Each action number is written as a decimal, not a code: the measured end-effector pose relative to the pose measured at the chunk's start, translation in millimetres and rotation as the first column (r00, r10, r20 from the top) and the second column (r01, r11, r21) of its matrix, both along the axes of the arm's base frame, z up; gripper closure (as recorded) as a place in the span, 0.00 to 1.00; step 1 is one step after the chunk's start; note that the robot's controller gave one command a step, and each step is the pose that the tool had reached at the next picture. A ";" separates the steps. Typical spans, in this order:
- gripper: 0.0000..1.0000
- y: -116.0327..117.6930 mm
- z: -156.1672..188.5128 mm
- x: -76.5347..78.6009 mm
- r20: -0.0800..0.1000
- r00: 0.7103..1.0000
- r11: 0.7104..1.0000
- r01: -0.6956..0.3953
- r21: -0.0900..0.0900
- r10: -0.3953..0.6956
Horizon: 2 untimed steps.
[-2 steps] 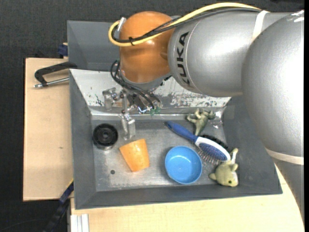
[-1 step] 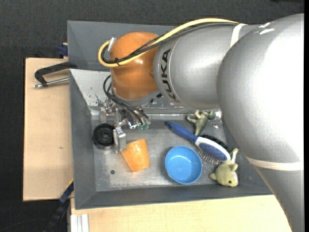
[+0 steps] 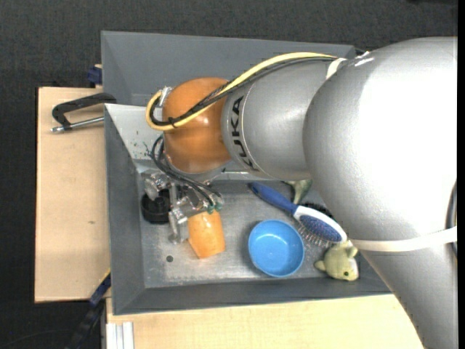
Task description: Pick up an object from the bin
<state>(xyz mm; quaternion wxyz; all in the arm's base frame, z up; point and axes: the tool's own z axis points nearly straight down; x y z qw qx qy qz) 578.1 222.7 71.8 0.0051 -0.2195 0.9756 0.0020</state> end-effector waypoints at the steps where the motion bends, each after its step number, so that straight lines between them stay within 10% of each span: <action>1: 1.00 1.1 7.6 3.9 0.009 1.000 1.000 0.001 0.004 -0.001; 2: 1.00 -6.8 197.2 9.6 0.007 0.998 0.998 -0.065 -0.001 0.065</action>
Offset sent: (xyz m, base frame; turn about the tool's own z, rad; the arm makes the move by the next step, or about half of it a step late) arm 0.0000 0.0000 0.0000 0.0000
